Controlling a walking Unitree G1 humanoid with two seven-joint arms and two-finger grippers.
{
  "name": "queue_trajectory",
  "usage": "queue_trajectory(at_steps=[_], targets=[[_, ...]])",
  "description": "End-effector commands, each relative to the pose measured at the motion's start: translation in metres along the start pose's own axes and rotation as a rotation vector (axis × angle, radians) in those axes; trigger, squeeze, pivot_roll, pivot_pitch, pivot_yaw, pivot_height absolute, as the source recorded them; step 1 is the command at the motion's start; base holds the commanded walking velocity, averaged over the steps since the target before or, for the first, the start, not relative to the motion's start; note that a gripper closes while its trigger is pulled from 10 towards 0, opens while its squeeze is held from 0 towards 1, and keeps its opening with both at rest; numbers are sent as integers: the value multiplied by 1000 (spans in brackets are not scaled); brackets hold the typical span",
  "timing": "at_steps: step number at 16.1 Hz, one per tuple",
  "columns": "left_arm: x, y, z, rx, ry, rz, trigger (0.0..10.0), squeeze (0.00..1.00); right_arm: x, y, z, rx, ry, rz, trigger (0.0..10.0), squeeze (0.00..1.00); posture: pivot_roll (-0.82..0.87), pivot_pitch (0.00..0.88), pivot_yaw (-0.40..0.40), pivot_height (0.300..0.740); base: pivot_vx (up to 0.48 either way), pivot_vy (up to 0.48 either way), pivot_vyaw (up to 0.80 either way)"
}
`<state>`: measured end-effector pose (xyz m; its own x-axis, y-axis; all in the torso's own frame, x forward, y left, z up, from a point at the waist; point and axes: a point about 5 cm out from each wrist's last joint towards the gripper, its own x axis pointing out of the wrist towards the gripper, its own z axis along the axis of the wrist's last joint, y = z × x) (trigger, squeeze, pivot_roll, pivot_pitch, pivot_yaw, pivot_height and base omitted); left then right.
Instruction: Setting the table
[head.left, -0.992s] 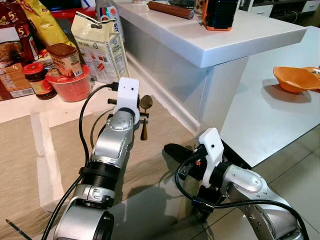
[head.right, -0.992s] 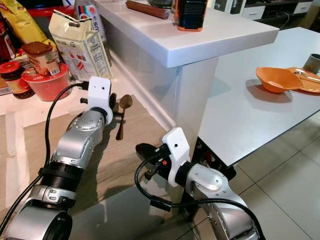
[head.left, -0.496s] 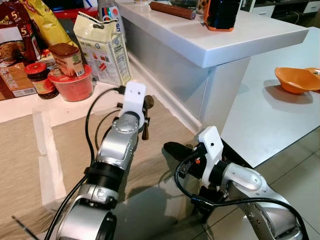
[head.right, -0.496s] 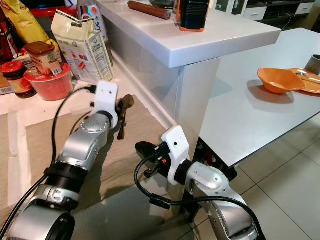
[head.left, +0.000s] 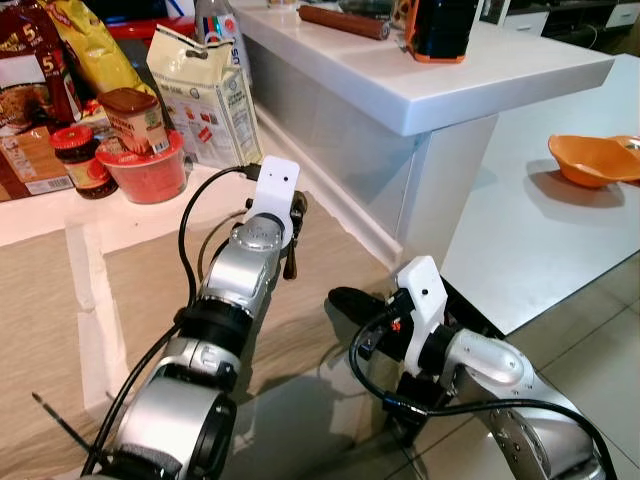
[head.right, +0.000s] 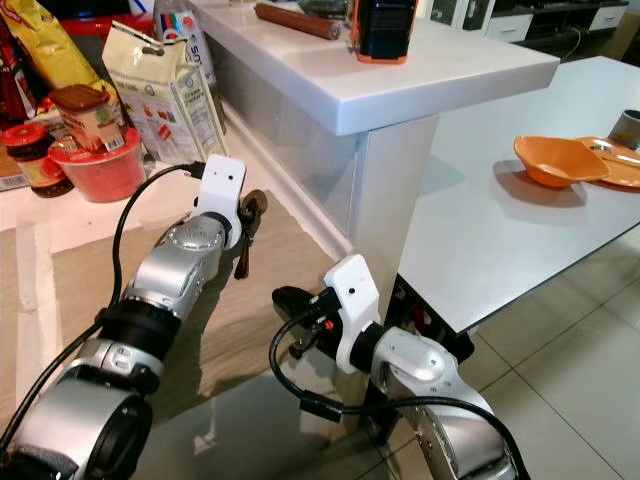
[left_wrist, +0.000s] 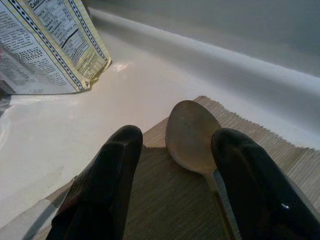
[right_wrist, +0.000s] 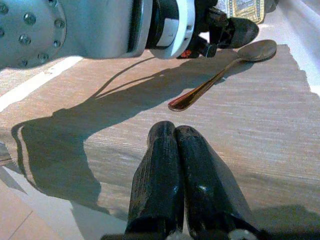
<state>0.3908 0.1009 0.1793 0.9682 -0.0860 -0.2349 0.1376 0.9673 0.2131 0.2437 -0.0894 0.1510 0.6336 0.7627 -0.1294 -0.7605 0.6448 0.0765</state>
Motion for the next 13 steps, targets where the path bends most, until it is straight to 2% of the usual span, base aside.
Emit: queue_trajectory(at_steps=[1,8,13], targets=[[2,1,6,34,2,-5,10000,0,0,1,3,-16,-16,-3,10000,0,-94,0,45,732,0,0,0],[11,8,6,56,77,-22,10000,0,2,2,3,-11,-18,-1,10000,0,-94,0,53,732,0,0,0],[14,10,0,26,137,-42,10000,0,1,2,3,-9,-18,-4,10000,0,-94,0,57,732,0,0,0]])
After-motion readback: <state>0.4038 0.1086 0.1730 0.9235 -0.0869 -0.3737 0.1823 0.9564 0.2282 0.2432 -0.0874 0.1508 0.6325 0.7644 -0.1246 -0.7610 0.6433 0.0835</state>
